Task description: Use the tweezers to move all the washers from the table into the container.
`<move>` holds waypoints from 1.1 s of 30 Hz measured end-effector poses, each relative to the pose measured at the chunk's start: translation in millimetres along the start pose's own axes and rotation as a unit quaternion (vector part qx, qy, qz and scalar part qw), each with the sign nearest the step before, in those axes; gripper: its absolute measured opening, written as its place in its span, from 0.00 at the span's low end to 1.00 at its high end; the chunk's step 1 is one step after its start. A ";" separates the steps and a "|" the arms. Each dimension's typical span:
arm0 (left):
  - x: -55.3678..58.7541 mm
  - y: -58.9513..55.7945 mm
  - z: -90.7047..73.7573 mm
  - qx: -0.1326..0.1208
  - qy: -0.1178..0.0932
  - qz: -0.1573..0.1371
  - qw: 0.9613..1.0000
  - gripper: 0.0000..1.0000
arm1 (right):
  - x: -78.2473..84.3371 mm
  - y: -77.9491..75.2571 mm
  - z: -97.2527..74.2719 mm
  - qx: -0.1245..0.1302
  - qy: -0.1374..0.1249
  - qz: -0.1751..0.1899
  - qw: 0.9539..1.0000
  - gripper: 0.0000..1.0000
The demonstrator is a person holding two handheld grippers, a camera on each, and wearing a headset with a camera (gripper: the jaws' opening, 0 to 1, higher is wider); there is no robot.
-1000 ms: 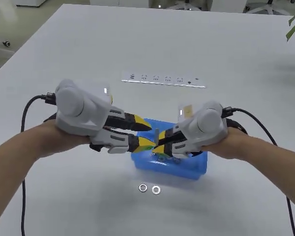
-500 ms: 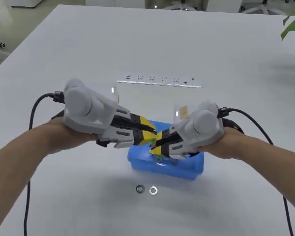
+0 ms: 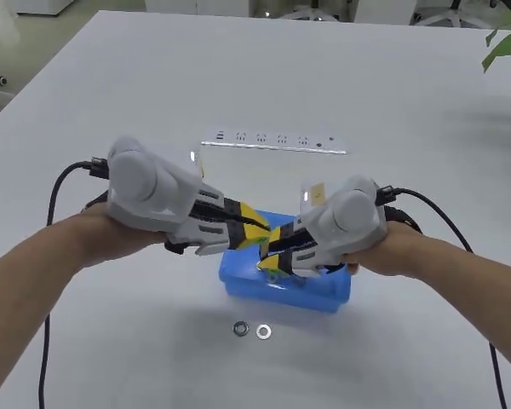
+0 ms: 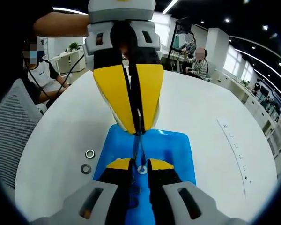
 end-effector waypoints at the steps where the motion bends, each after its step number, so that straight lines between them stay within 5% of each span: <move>1: -0.8 0.2 -0.7 -0.002 -0.002 -0.004 1.000 0.06 | -0.2 0.0 -0.7 0.002 -0.001 0.004 1.000 0.15; 33: -21.6 -21.1 -18.9 0.004 -0.011 0.002 1.000 0.05 | -7.0 22.9 -54.5 0.059 -0.007 0.078 0.995 0.33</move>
Point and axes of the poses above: the centre of the closed fingertips' face, and the gripper's own axes: z roughly forward along the fingers, y roughly to its left, x roughly out of its underside, the point moved 10 cm from there along -z, roughly backward along the fingers, and after that the axes turned 11 degrees about -z, right-handed, at the moved point
